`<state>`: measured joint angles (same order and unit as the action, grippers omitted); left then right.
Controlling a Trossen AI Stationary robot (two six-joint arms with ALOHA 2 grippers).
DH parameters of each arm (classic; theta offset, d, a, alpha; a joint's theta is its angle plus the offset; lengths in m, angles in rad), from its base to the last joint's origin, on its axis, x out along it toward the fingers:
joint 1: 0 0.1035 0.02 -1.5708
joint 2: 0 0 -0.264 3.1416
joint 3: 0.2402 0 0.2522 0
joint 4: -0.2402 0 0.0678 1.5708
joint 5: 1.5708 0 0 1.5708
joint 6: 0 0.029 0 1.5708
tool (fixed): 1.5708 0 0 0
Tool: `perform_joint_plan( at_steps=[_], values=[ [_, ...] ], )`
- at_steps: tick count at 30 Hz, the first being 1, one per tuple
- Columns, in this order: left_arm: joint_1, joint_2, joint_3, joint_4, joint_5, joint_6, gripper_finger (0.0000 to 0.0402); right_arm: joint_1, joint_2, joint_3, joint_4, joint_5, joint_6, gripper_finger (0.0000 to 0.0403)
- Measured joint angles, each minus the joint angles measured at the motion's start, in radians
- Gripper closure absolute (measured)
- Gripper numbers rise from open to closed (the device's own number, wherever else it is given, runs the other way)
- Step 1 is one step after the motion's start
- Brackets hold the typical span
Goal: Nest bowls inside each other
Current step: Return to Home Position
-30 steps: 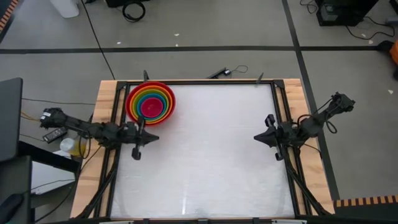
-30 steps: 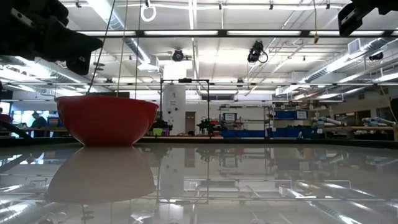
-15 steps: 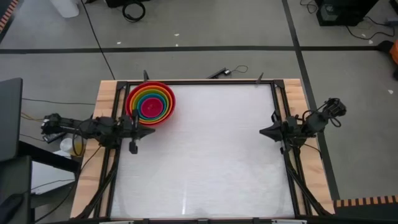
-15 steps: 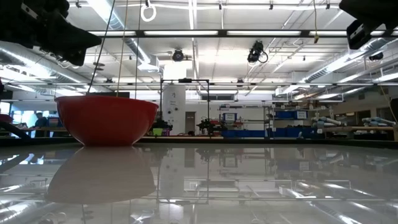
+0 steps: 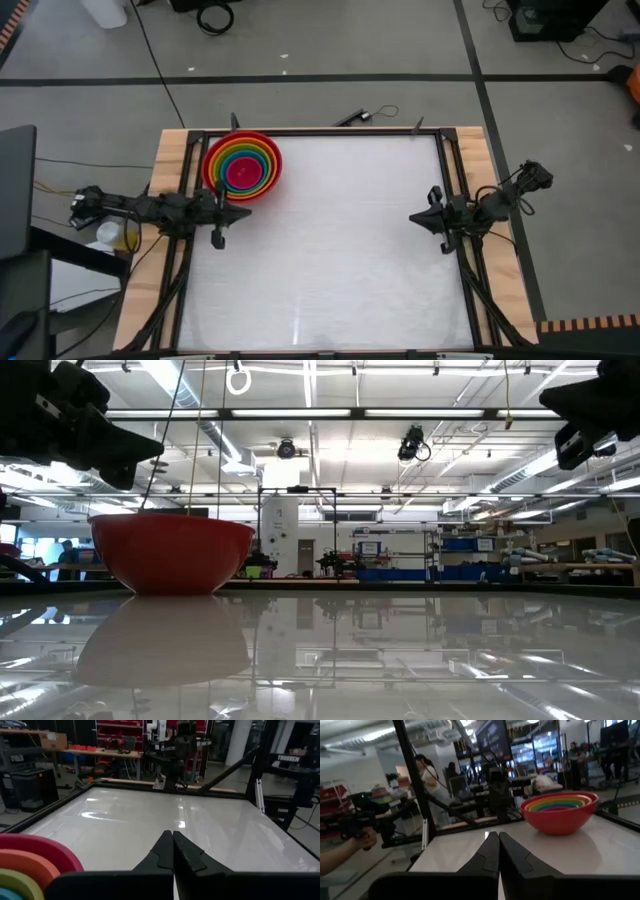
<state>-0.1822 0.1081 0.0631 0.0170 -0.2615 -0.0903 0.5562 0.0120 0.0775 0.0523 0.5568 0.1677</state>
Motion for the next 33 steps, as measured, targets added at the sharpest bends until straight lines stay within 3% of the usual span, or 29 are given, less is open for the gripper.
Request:
perform_joint_plan(
  at_steps=[3,6,14,20,26,33],
  values=[
    [0.000,-0.001,0.000,0.018,-0.001,0.023,0.0401,-0.028,0.000,-0.066,0.116,-0.020,-0.035,0.0395],
    [0.000,-0.001,0.000,0.030,-0.025,0.044,0.0401,-0.095,0.010,-0.071,0.101,-0.054,-0.033,0.0396],
    [0.000,0.000,0.000,0.040,-0.049,0.052,0.0401,-0.350,0.015,-0.071,0.084,-0.339,0.036,0.0397],
    [0.001,-0.001,-0.050,0.168,-0.036,0.049,0.0401,-0.488,0.017,-0.071,0.043,-0.451,0.064,0.0396],
    [0.001,-0.001,-0.055,0.119,-0.037,0.004,0.0401,-0.528,0.018,-0.071,0.050,-0.503,0.088,0.0395],
    [0.001,-0.023,-0.055,0.209,-0.027,0.135,0.0401,-0.527,0.018,-0.071,0.051,-0.502,0.095,0.0395]
  ],
)
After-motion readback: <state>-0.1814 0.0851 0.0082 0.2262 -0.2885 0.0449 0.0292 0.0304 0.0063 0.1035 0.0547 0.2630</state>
